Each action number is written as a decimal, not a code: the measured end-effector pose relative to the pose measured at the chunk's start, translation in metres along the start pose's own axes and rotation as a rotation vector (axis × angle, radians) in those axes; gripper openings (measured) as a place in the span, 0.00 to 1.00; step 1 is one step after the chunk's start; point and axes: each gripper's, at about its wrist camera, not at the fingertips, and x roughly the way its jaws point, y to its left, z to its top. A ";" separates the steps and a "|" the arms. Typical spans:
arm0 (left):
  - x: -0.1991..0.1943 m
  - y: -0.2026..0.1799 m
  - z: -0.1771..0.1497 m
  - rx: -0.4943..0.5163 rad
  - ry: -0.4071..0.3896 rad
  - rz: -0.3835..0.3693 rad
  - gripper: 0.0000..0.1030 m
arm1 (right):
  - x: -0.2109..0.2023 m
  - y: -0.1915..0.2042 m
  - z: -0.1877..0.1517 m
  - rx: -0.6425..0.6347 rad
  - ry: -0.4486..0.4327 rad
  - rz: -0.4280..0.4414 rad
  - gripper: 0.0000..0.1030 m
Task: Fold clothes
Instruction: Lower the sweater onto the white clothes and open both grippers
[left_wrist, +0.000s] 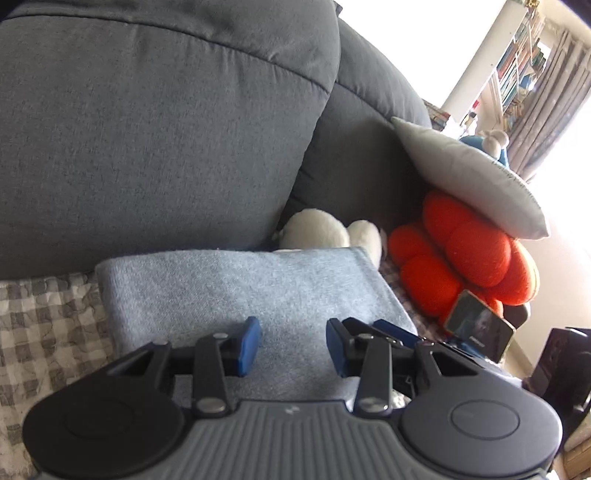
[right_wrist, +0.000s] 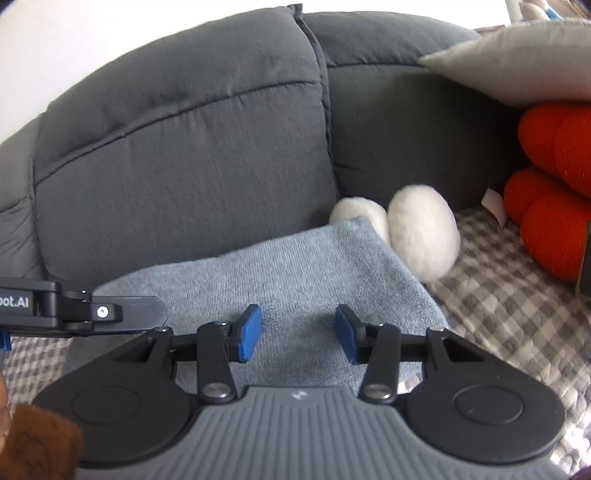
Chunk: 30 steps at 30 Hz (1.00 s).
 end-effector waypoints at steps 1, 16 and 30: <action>0.002 -0.001 -0.002 0.002 0.000 0.005 0.40 | 0.000 -0.001 -0.001 0.006 -0.002 0.001 0.47; 0.013 -0.006 -0.019 0.078 -0.021 0.063 0.34 | 0.012 -0.007 -0.016 0.071 0.003 -0.004 0.49; -0.034 -0.008 -0.018 0.101 0.004 0.125 0.41 | -0.029 0.022 -0.011 0.068 -0.024 -0.034 0.63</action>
